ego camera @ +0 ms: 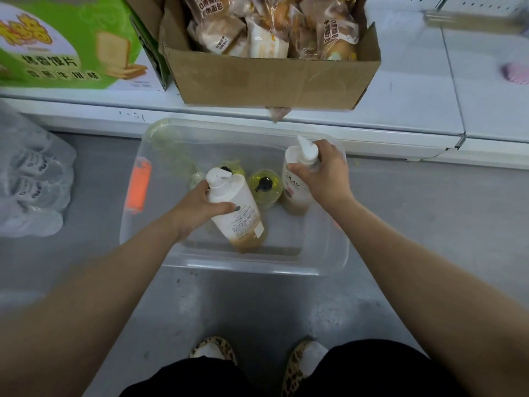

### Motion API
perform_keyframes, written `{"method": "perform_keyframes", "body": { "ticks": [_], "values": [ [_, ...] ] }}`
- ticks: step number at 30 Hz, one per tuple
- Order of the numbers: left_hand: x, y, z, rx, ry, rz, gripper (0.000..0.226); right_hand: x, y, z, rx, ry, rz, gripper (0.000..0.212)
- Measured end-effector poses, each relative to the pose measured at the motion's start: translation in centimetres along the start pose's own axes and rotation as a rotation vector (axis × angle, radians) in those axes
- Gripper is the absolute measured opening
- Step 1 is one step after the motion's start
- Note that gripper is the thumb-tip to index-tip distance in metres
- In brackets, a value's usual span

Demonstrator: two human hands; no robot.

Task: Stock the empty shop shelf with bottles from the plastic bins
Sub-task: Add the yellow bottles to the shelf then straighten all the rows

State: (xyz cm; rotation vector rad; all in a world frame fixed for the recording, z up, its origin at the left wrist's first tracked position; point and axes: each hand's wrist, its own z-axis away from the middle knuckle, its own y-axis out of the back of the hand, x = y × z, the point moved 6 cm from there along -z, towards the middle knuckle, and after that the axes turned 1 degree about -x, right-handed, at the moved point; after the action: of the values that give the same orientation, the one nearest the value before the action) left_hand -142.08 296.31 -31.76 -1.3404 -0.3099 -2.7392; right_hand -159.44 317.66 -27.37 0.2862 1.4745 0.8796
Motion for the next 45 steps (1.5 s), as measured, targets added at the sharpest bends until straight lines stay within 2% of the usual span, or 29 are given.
{"method": "perform_keyframes", "body": {
  "ticks": [4, 9, 12, 15, 22, 28, 30, 34, 38, 41, 45],
  "values": [
    [-0.4, -0.2, 0.1, 0.037, -0.017, 0.031, 0.084, 1.1, -0.4, -0.3, 0.02, -0.105, -0.113, 0.051],
    [1.1, -0.3, 0.3, 0.096, 0.005, 0.095, 0.089, 0.8, 0.5, -1.0, 0.025, -0.151, -0.159, 0.048],
    [4.1, -0.2, 1.8, 0.101, 0.013, 0.182, 0.085, -1.1, 3.1, -0.5, 0.002, -0.179, -0.21, 0.045],
    [7.9, 0.3, 4.6, 0.121, 0.033, 0.298, 0.082, -5.6, 7.5, 0.5, -0.054, -0.19, -0.368, 0.041],
    [21.3, 2.1, 14.8, 0.069, 0.041, 0.449, 0.06, -18.3, 19.8, 3.2, -0.173, -0.199, -0.494, 0.029],
    [34.1, 4.3, 25.3, 0.047, 0.008, 0.433, 0.077, -32.1, 31.0, 7.0, -0.215, -0.186, -0.528, 0.025],
    [39.1, 5.3, 28.9, 0.026, -0.009, 0.464, 0.076, -36.7, 34.9, 8.3, -0.218, -0.177, -0.539, 0.024],
    [48.6, 7.2, 34.9, -0.004, -0.081, 0.461, 0.076, -45.2, 42.4, 10.2, -0.165, -0.136, -0.536, 0.025],
    [58.2, 9.6, 40.2, 0.022, -0.199, 0.422, 0.057, -53.3, 49.7, 11.6, -0.093, -0.057, -0.507, 0.04],
    [65.1, 11.1, 43.3, 0.021, -0.329, 0.359, 0.064, -58.7, 54.8, 12.2, -0.002, 0.029, -0.489, 0.045],
    [72.6, 12.1, 46.4, 0.028, -0.478, 0.343, 0.062, -64.3, 60.6, 12.8, 0.116, 0.157, -0.496, 0.037]
  ]
}}
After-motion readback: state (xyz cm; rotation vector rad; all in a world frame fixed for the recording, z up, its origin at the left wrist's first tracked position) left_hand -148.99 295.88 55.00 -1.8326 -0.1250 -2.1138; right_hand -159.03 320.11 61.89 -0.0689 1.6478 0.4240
